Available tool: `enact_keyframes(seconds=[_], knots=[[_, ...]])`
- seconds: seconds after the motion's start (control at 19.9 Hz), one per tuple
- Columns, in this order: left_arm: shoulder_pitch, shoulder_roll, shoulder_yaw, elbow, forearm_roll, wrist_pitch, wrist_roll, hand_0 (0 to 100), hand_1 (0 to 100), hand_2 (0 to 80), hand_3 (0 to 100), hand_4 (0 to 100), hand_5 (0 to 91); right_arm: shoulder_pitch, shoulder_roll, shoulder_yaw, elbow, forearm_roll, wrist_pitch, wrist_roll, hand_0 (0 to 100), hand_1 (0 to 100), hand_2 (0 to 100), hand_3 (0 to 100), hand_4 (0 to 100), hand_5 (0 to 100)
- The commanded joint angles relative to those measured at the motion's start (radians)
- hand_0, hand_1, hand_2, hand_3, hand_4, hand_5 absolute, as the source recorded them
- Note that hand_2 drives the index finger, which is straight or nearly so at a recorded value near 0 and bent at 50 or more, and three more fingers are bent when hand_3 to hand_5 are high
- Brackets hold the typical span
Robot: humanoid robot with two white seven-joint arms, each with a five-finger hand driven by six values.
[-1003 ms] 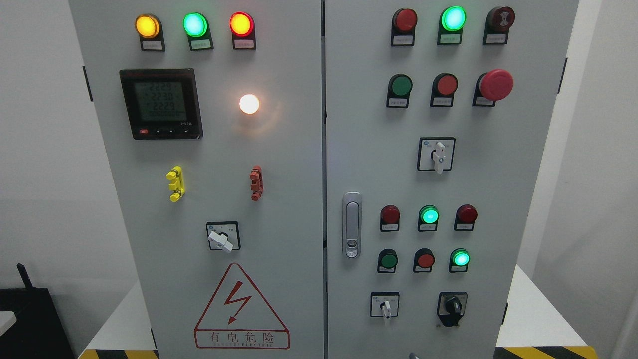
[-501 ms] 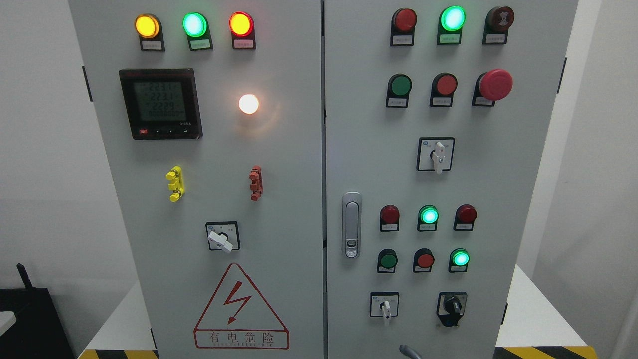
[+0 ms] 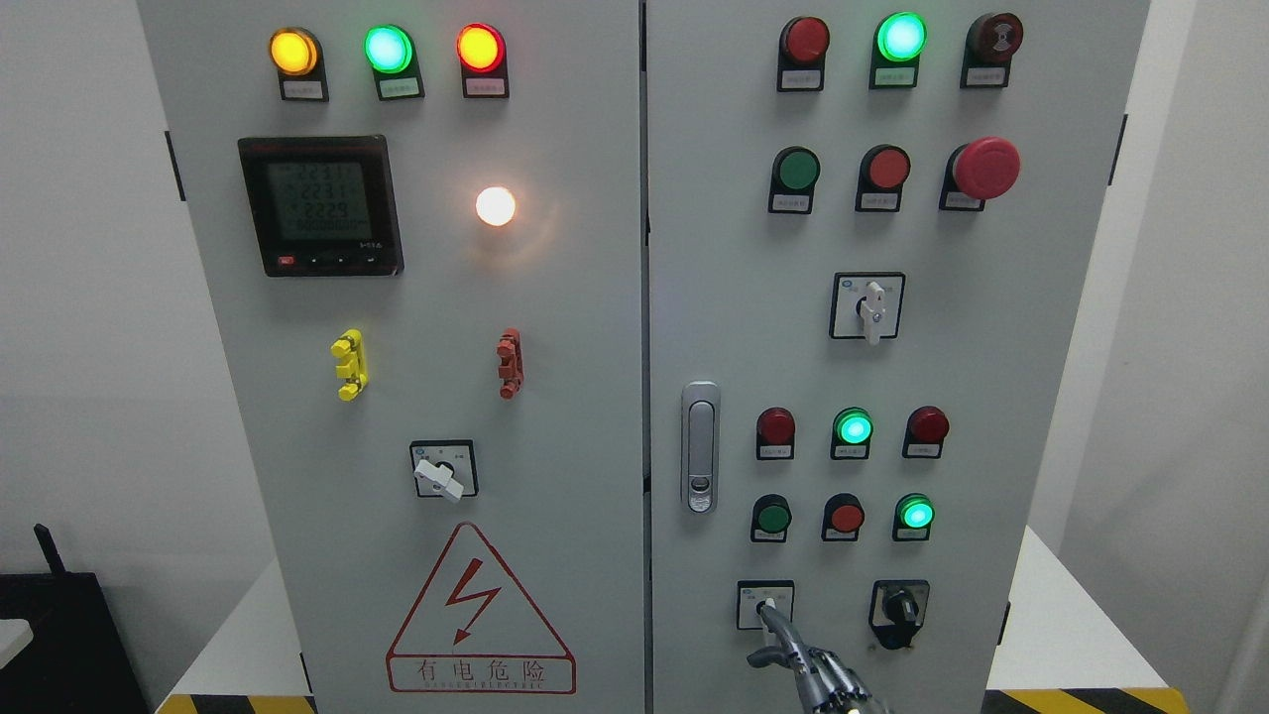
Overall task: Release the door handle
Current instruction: 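Raise the right hand up toward the silver door handle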
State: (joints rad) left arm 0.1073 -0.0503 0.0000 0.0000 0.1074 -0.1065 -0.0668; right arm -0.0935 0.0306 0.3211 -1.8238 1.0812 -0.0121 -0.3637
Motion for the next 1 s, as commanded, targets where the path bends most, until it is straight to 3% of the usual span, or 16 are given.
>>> enact_keyframes(seconds=[0.0,0.65,0.95], knots=[[0.0,0.0,-0.014,0.02,0.0,0.001,-0.001,12,39,0.0,0,0,0.0,-0.092,0.068,0.062,0.024,0.204,0.054,0.002,32,35,0,100,100,99],[0.0,0.001,-0.014,0.02,0.0,0.001,-0.001,12,39,0.0,0,0,0.0,-0.146,0.068,0.064,0.07,0.24,0.162,0.149,32,34,0,100,100,100],[0.0,0.0,-0.014,0.02,0.0,0.001,-0.001,12,39,0.0,0,0,0.0,-0.206,0.068,0.055,0.121,0.233,0.17,0.163,33,33,0,100,100,100]])
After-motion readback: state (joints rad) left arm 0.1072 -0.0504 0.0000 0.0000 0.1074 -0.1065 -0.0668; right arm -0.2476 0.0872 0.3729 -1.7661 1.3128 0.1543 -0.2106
